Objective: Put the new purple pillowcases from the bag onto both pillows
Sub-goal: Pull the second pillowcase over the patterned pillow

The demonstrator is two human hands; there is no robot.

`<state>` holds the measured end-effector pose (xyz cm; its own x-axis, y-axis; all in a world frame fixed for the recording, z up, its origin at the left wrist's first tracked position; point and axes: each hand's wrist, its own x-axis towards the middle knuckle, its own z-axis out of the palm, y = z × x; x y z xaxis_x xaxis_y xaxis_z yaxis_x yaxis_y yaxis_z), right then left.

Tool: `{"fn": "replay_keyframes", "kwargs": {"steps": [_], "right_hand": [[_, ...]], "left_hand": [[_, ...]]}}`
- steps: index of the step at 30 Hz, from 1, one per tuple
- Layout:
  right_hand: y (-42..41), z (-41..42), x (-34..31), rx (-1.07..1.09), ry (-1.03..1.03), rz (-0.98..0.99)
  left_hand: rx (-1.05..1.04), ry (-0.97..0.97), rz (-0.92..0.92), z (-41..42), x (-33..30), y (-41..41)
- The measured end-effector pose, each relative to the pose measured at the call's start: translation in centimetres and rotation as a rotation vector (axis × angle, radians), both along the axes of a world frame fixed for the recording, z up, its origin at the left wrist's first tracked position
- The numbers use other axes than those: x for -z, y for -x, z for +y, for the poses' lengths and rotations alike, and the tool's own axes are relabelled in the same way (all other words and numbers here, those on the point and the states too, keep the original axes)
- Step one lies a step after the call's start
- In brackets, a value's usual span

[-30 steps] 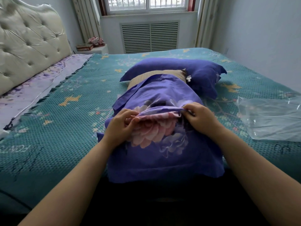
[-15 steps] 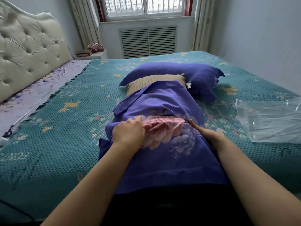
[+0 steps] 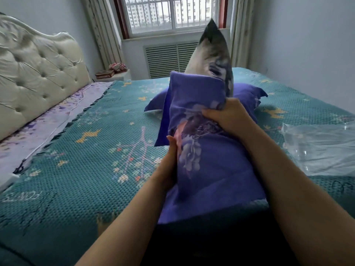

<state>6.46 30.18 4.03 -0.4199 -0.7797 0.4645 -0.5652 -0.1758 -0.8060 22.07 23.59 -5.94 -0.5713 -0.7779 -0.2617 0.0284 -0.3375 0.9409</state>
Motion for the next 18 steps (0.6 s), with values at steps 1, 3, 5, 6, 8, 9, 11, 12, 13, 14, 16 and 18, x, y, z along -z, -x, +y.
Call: {"fn": "replay_keyframes", "kwargs": {"steps": [1, 3, 5, 6, 8, 9, 11, 12, 13, 14, 16, 18], "right_hand": [[-0.7, -0.2, -1.3, 0.019, -0.023, 0.220], [-2.2, -1.2, -2.9, 0.093, -0.114, 0.547], [-3.8, -3.1, -3.0, 0.153, -0.274, 0.709], [-4.7, -4.3, -2.4, 0.159, -0.362, 0.779], [-6.6, -6.7, -0.3, 0.101, -0.542, 0.852], [-7.4, -7.8, 1.3, 0.041, -0.604, 0.836], [-8.5, -9.4, 5.0, -0.134, -0.621, 0.677], [-9.0, -9.8, 6.8, -0.239, -0.590, 0.541], [-9.5, -9.7, 8.2, -0.320, -0.515, 0.379], [-9.9, -9.5, 9.3, -0.347, -0.405, 0.210], [-10.1, -8.2, 9.9, -0.265, -0.175, 0.007], [-8.9, -6.2, 10.5, -0.035, 0.058, 0.124]], "left_hand": [[0.037, -0.005, -0.006, 0.8, -0.1, 0.7], [0.054, -0.001, 0.033, 1.3, -0.7, 1.5], [0.025, -0.162, 0.127, 0.0, -1.0, 1.9], [0.001, -0.219, 0.186, -0.6, -1.2, 1.5], [0.029, -0.277, 0.165, -1.7, -1.6, 0.2], [-0.014, -0.296, 0.155, -2.0, -1.4, -0.4], [-0.123, -0.327, 0.128, -3.8, -0.2, -2.0], [-0.126, -0.261, 0.026, -3.9, 0.2, -3.2], [-0.053, -0.123, 0.000, -3.9, 1.0, -4.4], [-0.021, -0.029, 0.076, -4.4, 1.8, -5.4], [-0.094, -0.098, -0.089, -5.2, 3.5, -6.7], [-0.208, -0.127, -0.173, -5.6, 4.0, -7.2]]}}
